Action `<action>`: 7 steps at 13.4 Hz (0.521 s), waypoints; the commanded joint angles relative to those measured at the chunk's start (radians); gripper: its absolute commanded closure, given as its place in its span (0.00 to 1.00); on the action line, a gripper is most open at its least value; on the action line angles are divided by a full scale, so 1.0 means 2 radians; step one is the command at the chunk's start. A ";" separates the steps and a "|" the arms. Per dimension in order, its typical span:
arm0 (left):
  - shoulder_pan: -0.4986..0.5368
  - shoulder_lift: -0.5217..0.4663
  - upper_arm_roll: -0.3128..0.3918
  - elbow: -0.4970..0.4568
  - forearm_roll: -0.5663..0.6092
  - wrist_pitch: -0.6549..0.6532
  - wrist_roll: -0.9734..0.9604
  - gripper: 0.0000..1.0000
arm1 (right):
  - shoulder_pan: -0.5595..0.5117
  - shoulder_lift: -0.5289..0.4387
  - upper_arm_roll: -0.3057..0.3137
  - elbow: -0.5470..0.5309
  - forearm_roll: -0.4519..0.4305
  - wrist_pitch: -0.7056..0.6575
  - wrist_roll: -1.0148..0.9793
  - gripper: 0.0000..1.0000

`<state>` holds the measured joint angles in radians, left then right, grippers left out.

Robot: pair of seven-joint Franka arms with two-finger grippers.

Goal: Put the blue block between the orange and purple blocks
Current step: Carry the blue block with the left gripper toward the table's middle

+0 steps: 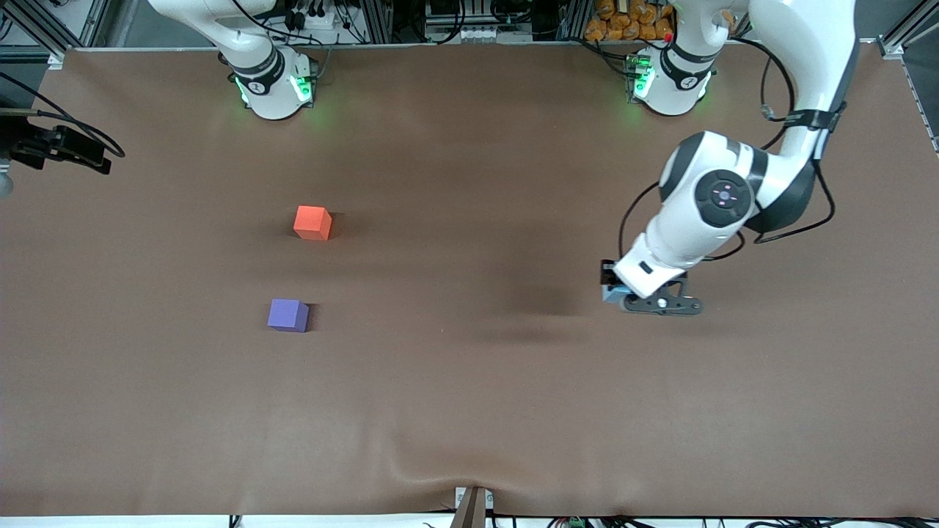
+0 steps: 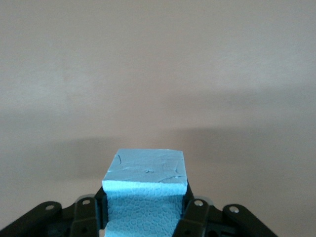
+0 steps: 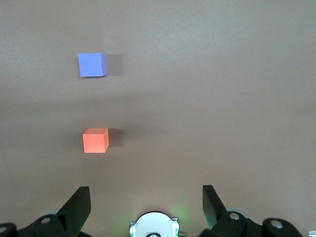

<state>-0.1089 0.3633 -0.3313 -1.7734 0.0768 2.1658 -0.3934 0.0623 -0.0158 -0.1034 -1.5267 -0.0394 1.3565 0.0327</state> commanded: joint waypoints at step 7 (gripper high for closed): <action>-0.126 0.114 0.008 0.183 0.002 -0.070 -0.093 1.00 | -0.015 0.016 0.006 -0.020 0.005 0.015 0.008 0.00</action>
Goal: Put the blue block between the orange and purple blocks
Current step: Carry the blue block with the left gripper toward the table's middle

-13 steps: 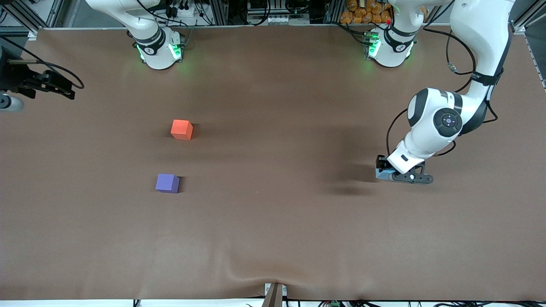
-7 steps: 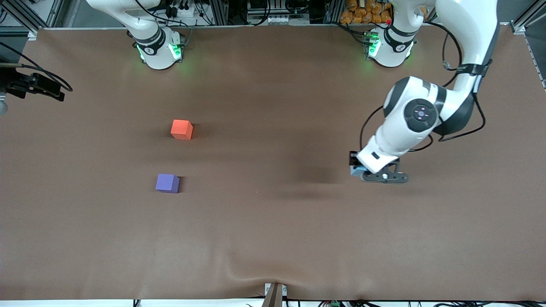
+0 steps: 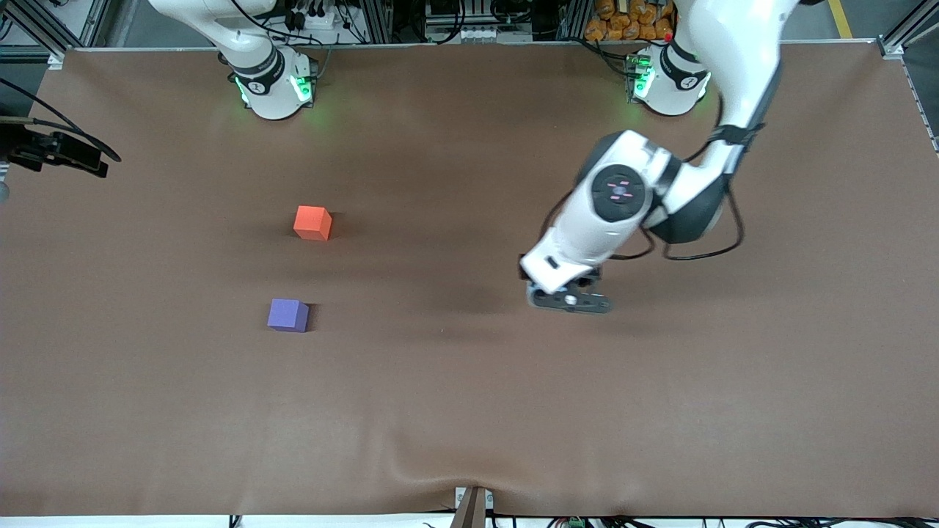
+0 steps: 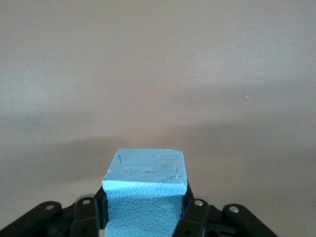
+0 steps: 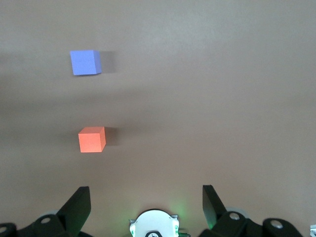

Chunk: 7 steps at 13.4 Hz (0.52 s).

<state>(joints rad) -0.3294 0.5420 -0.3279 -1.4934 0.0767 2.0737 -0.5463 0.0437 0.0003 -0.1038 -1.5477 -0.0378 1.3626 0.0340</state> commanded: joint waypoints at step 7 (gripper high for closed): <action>-0.119 0.101 0.030 0.128 0.002 0.010 -0.062 1.00 | 0.000 0.022 0.009 -0.062 0.051 0.066 -0.012 0.00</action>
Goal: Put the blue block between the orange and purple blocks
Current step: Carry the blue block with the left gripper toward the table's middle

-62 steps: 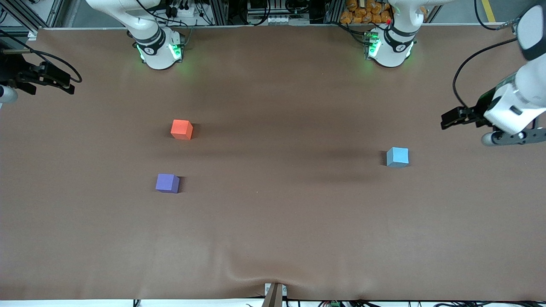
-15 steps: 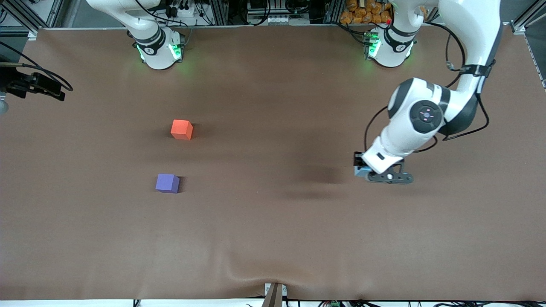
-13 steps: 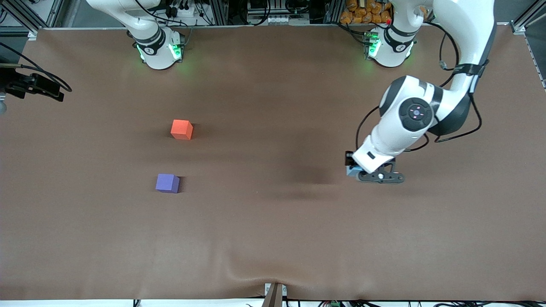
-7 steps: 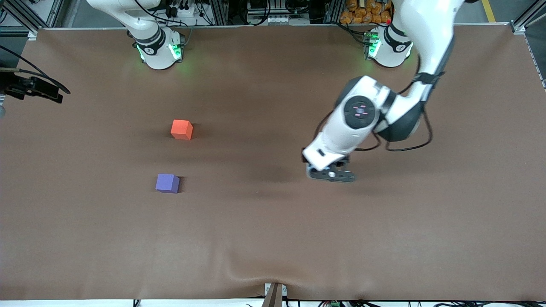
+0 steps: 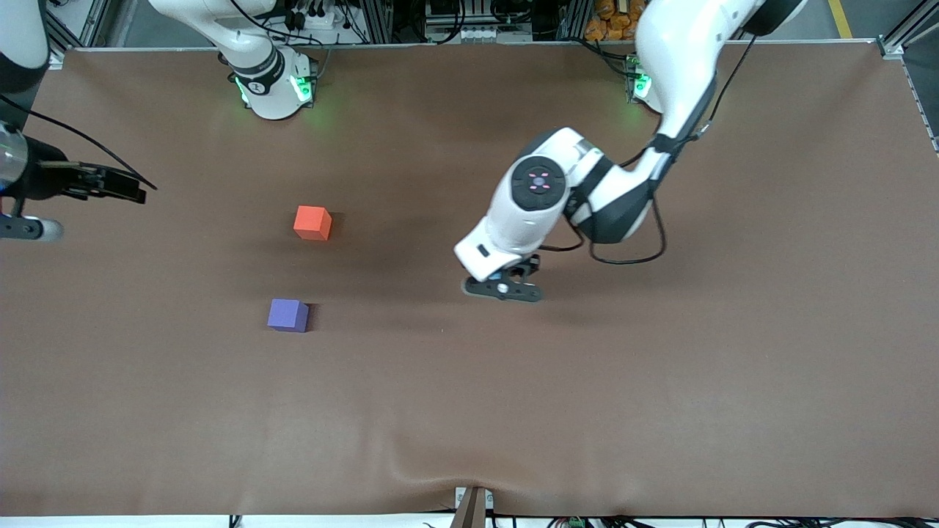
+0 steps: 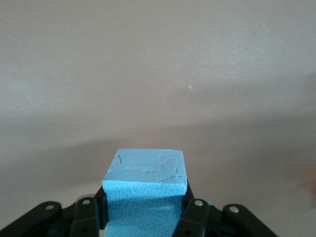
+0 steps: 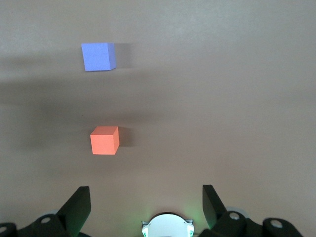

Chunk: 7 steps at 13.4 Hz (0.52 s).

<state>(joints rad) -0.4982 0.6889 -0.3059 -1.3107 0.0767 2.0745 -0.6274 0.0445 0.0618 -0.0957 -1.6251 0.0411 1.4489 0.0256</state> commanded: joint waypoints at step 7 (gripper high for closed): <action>-0.111 0.116 0.052 0.102 0.002 0.073 -0.062 1.00 | 0.057 0.088 0.006 -0.040 0.071 0.134 -0.019 0.00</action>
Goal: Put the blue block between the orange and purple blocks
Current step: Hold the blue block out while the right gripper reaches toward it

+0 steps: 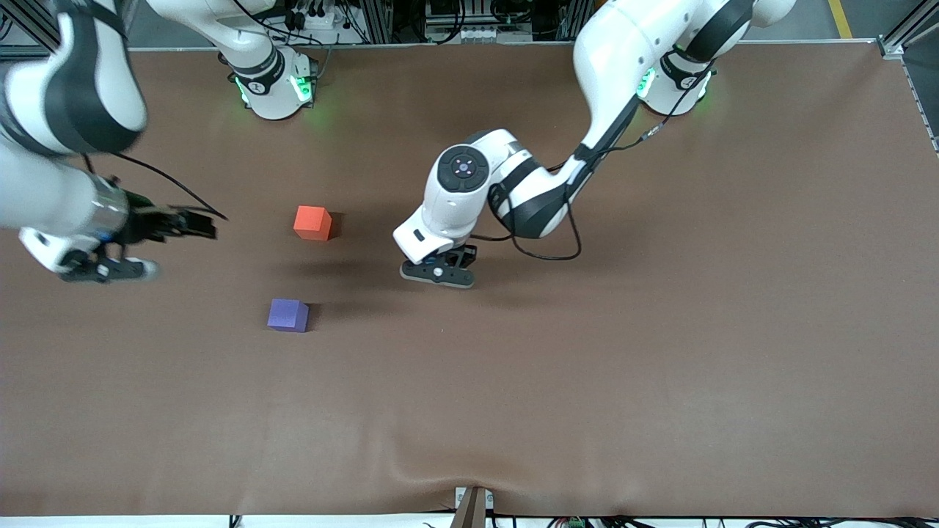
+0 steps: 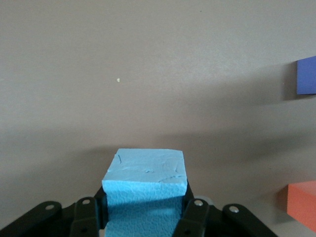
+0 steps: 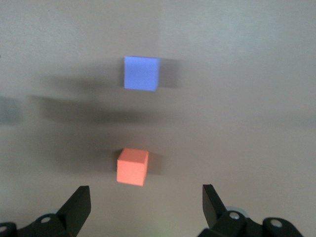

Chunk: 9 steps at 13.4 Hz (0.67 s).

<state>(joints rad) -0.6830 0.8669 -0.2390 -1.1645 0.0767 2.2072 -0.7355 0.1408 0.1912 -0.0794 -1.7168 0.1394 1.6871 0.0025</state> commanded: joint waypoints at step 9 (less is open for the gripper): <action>-0.037 0.076 0.026 0.029 0.002 0.043 -0.052 1.00 | 0.058 0.082 -0.003 -0.077 0.120 0.156 -0.045 0.00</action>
<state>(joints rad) -0.7357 0.9827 -0.2061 -1.1441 0.0767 2.2775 -0.7994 0.2236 0.3579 -0.0759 -1.8560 0.3466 1.9717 -0.0681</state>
